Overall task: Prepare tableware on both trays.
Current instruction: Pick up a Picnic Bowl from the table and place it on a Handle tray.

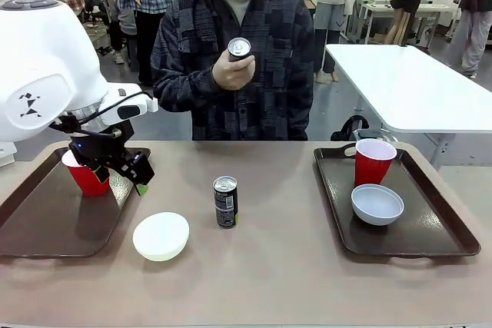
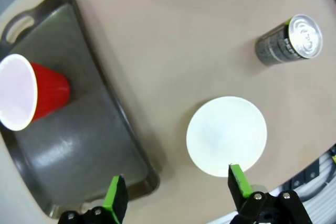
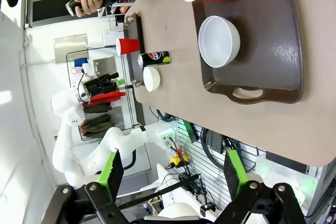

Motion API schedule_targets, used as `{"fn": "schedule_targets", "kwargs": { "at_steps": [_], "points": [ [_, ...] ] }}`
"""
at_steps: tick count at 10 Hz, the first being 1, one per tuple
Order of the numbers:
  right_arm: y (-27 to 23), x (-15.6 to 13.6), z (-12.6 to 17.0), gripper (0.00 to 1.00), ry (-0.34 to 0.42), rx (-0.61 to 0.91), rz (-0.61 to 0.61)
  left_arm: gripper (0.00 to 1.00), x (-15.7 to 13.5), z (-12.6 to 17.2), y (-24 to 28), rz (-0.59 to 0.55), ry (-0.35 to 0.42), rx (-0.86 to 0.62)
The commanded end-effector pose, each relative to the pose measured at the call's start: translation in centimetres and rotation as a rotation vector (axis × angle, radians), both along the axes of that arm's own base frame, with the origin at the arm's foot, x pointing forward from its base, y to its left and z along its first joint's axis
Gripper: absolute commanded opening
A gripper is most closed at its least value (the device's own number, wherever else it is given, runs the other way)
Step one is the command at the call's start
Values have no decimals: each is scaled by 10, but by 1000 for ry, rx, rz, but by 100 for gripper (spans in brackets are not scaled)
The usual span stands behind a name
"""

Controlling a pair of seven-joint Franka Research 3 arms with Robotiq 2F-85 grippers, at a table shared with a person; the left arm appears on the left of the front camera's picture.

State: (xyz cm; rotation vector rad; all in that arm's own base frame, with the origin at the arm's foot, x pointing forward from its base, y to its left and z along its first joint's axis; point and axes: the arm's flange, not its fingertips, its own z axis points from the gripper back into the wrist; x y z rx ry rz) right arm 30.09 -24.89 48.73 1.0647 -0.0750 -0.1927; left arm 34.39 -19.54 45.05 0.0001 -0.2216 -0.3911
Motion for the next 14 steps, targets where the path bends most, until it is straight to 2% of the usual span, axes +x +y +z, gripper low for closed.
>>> {"fn": "schedule_targets", "kwargs": {
  "at_steps": [1,3,6,8,9,10,11,12,14],
  "points": [
    [1,-2,1,100,-6,6,5,100,-2,7,1,4,-7,2],
    [1,-2,1,100,-6,6,5,100,0,2,1,2,-4,-3],
    [1,-2,1,100,-6,6,5,100,-6,1,29,36,25,-59],
    [1,-2,1,100,-6,6,5,100,-6,-27,37,61,80,-49],
    [1,-2,1,100,-6,6,5,100,-15,-33,40,40,101,-47],
    [1,-2,1,100,-6,6,5,100,-42,-22,45,11,123,-40],
    [1,-2,1,100,-6,6,5,100,-102,8,55,-105,80,-33],
    [1,-2,1,100,-6,6,5,100,-129,17,63,-133,58,-24],
    [1,-2,1,100,-6,6,5,100,-126,9,67,-94,94,-7]
  ]
}}
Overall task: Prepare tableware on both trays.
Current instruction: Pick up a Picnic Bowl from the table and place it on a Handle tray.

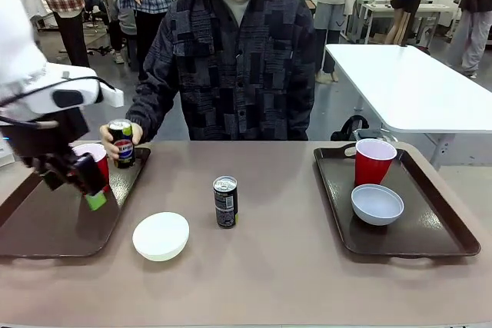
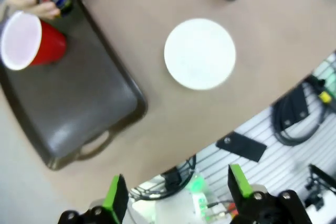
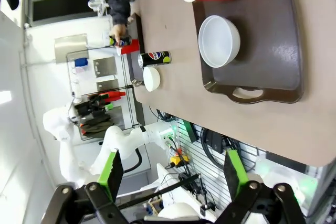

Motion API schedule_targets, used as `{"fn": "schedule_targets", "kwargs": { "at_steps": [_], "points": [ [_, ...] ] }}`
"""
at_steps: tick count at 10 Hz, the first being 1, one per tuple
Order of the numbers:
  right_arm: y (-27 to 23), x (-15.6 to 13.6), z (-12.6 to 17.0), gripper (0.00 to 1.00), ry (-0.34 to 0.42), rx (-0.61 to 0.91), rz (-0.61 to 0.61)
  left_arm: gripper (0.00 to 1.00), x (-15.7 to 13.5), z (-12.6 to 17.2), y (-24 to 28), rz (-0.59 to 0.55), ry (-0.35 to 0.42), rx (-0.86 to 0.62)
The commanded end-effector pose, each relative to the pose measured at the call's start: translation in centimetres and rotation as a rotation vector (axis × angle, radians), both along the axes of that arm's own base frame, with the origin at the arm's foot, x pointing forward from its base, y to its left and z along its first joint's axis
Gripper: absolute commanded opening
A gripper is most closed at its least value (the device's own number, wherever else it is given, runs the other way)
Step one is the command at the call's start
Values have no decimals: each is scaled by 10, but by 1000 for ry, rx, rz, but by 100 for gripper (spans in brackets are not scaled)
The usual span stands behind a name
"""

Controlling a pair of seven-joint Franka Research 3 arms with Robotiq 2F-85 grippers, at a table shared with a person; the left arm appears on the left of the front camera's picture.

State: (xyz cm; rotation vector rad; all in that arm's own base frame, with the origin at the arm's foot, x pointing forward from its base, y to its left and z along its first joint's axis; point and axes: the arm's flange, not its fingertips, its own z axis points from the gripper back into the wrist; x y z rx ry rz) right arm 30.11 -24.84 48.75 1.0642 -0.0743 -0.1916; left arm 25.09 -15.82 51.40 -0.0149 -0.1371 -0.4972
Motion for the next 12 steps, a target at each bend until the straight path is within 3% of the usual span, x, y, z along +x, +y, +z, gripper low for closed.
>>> {"fn": "schedule_targets", "kwargs": {
  "at_steps": [1,5,10,12],
  "points": [
    [0,-2,1,100,-6,6,3,100,-30,-57,29,16,15,-16],
    [0,-2,1,100,-6,6,3,100,3,-75,16,88,23,-14],
    [0,-2,1,100,-6,6,3,100,61,-142,-24,164,28,40],
    [0,-2,1,100,-6,6,3,100,64,-134,-18,143,61,-18]
  ]
}}
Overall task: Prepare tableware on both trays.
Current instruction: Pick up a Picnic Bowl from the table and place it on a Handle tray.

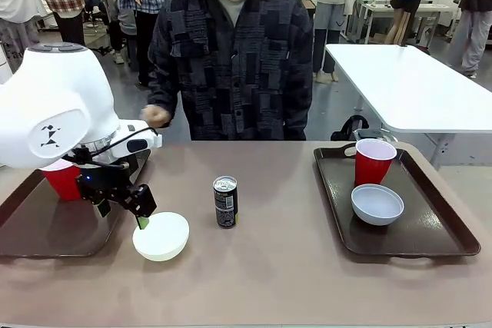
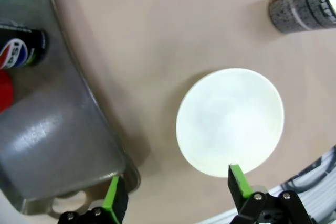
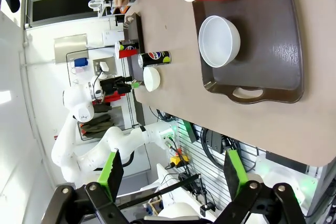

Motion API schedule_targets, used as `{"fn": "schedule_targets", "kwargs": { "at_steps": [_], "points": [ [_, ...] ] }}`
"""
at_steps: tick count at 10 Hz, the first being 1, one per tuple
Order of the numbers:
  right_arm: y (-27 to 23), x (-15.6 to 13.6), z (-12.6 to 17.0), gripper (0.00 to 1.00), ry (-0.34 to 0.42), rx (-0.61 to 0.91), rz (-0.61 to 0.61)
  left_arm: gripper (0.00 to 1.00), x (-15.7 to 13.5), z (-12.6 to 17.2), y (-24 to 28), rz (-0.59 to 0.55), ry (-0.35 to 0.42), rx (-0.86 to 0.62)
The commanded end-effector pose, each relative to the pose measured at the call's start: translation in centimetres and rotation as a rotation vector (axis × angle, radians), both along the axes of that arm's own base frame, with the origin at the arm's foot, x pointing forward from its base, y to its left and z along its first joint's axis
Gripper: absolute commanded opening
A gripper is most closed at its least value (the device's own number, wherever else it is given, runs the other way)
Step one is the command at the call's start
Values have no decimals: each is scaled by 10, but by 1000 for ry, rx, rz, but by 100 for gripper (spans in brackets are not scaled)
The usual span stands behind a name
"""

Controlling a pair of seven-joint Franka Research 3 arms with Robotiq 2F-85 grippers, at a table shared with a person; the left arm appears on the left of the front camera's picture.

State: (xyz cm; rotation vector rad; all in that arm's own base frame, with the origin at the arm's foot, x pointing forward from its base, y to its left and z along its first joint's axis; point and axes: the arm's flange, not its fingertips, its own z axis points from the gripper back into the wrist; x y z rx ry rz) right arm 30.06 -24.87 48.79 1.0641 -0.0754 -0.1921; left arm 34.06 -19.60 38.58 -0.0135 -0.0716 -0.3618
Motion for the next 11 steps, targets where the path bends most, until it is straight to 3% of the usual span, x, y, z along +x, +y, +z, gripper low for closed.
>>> {"fn": "schedule_targets", "kwargs": {
  "at_steps": [1,4,5,10,11],
  "points": [
    [1,-1,1,100,-6,6,4,100,-4,6,-1,-5,-4,6],
    [1,-1,1,100,-6,6,4,100,0,1,0,-2,-2,-1],
    [1,-1,1,100,-6,6,4,100,1,-17,0,-58,34,5],
    [1,-1,1,100,-6,6,4,97,6,-60,-14,-87,-13,7],
    [1,-1,1,100,-6,6,4,47,8,-63,-15,-77,-16,6]
  ]
}}
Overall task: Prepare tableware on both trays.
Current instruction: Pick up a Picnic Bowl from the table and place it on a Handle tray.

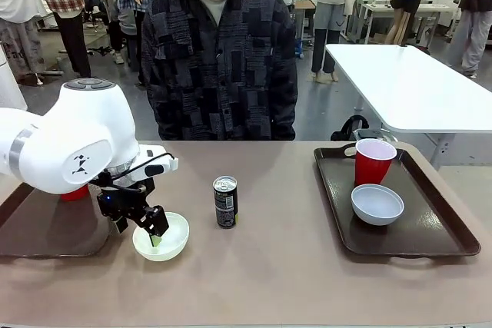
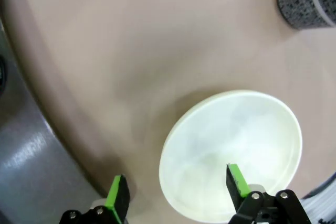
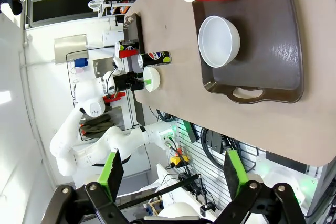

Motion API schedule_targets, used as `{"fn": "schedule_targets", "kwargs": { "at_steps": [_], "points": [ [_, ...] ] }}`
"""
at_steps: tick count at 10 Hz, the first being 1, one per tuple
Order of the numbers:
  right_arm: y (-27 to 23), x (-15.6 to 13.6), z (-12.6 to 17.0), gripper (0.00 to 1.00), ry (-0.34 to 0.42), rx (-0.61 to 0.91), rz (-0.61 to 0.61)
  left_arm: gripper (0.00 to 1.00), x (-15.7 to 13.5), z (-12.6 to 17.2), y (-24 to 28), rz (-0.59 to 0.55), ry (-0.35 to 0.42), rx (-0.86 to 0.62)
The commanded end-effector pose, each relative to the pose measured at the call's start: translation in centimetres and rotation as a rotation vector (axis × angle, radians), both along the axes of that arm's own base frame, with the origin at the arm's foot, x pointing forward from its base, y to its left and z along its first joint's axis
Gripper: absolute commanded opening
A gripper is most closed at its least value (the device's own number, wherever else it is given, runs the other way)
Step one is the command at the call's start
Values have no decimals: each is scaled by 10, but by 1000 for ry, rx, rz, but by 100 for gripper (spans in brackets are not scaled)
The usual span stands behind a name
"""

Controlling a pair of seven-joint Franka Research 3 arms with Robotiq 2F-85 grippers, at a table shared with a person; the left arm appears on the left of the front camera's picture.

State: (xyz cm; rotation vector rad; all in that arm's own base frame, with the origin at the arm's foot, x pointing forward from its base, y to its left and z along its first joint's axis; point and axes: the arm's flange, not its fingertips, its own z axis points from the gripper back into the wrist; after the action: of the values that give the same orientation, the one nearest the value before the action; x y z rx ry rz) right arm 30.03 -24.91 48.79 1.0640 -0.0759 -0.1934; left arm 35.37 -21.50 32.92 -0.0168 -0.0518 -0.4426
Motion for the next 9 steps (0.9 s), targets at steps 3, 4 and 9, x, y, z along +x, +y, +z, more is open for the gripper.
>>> {"fn": "schedule_targets", "kwargs": {
  "at_steps": [3,4,9],
  "points": [
    [1,-1,1,100,-6,6,6,43,-3,-9,4,21,-59,8],
    [1,-1,1,100,-6,6,6,0,-1,-9,4,34,-53,10],
    [1,-1,1,100,-6,6,6,0,0,13,7,35,-63,-18]
  ]
}}
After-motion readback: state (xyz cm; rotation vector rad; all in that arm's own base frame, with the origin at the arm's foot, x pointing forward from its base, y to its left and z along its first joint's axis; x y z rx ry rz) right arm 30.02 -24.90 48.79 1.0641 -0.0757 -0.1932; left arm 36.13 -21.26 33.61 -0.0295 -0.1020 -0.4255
